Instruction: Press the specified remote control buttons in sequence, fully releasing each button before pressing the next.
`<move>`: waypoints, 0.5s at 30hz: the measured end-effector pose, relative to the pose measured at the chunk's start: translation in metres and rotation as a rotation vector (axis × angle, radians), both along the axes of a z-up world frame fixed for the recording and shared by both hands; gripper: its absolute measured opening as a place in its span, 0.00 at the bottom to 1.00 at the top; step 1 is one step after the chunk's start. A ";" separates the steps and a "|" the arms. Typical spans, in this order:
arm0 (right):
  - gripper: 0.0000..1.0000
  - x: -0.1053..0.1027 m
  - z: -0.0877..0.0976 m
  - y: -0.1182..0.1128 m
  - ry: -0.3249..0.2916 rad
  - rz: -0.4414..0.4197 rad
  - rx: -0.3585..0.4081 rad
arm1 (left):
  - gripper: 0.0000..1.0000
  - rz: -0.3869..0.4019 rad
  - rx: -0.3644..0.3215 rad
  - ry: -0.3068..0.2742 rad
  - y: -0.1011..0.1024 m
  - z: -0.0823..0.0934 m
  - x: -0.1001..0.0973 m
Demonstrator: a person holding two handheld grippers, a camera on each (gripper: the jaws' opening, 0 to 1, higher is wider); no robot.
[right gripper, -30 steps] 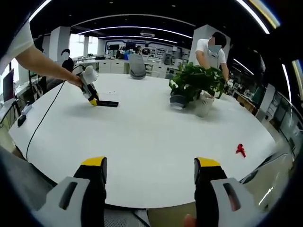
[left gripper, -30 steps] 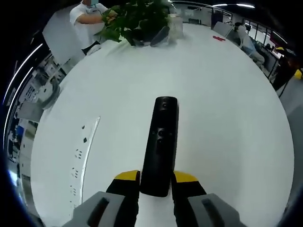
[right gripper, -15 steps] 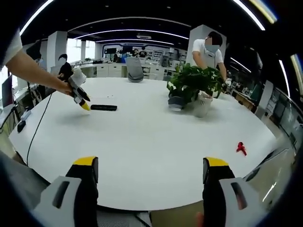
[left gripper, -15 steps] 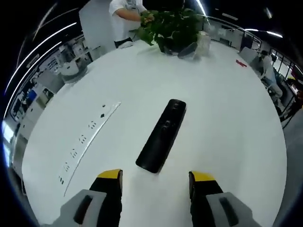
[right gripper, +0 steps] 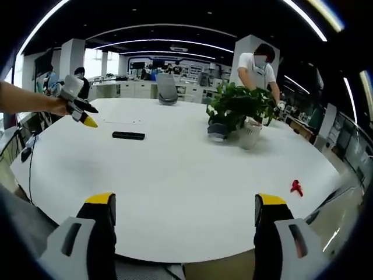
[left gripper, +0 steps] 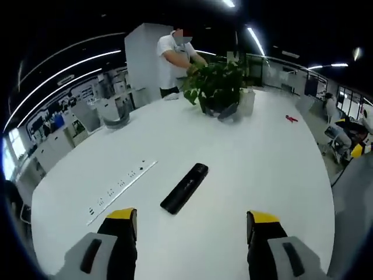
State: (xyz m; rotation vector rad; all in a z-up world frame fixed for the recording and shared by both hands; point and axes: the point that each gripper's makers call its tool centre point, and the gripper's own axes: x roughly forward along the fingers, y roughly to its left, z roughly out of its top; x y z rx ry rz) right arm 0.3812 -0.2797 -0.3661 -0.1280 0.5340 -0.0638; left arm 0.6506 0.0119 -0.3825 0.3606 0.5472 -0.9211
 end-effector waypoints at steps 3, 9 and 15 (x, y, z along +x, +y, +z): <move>1.00 0.000 0.001 -0.001 -0.002 -0.003 -0.005 | 0.86 0.020 -0.071 -0.020 0.000 0.024 -0.014; 1.00 -0.001 0.003 0.001 -0.012 0.002 -0.013 | 0.92 0.077 -0.164 -0.088 0.005 0.069 -0.043; 1.00 -0.002 0.006 -0.001 -0.027 -0.008 -0.017 | 1.00 0.127 -0.268 -0.133 0.009 0.105 -0.072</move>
